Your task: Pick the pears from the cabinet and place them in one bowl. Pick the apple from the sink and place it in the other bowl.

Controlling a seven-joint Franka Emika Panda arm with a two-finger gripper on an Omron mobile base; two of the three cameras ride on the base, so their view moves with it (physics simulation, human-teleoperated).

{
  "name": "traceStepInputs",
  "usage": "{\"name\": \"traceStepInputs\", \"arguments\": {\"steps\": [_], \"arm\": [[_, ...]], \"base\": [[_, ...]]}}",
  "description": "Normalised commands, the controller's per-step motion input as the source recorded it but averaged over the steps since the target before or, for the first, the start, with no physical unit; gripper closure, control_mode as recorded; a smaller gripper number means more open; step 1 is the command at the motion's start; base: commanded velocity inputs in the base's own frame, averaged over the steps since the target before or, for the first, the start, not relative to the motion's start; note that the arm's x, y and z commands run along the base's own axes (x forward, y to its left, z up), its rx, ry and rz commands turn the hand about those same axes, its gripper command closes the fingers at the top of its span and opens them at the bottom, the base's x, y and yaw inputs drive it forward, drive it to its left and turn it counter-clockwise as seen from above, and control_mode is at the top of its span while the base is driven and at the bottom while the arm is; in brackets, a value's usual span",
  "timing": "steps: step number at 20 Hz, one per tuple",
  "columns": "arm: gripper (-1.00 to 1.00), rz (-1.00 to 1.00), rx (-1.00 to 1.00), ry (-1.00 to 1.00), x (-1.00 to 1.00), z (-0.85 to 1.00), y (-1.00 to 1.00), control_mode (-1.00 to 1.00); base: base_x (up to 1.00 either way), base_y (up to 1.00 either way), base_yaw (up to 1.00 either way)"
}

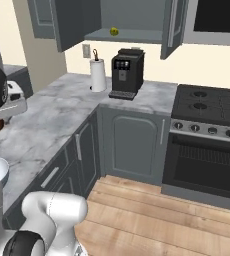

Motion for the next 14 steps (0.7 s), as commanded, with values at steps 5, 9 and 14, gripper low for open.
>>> {"name": "traceStepInputs", "arguments": {"steps": [5,9,14], "arm": [[1.00,0.05,-0.04,0.00,-0.04,-0.12,0.26,-1.00],[1.00,0.03,-0.08,0.00,-0.04,-0.13,0.26,-1.00],[1.00,0.03,-0.01,0.01,-0.02,-0.15,0.26,-1.00]], "base": [[0.00,0.00,0.00],[0.00,0.00,0.00],[0.00,0.00,0.00]]}}
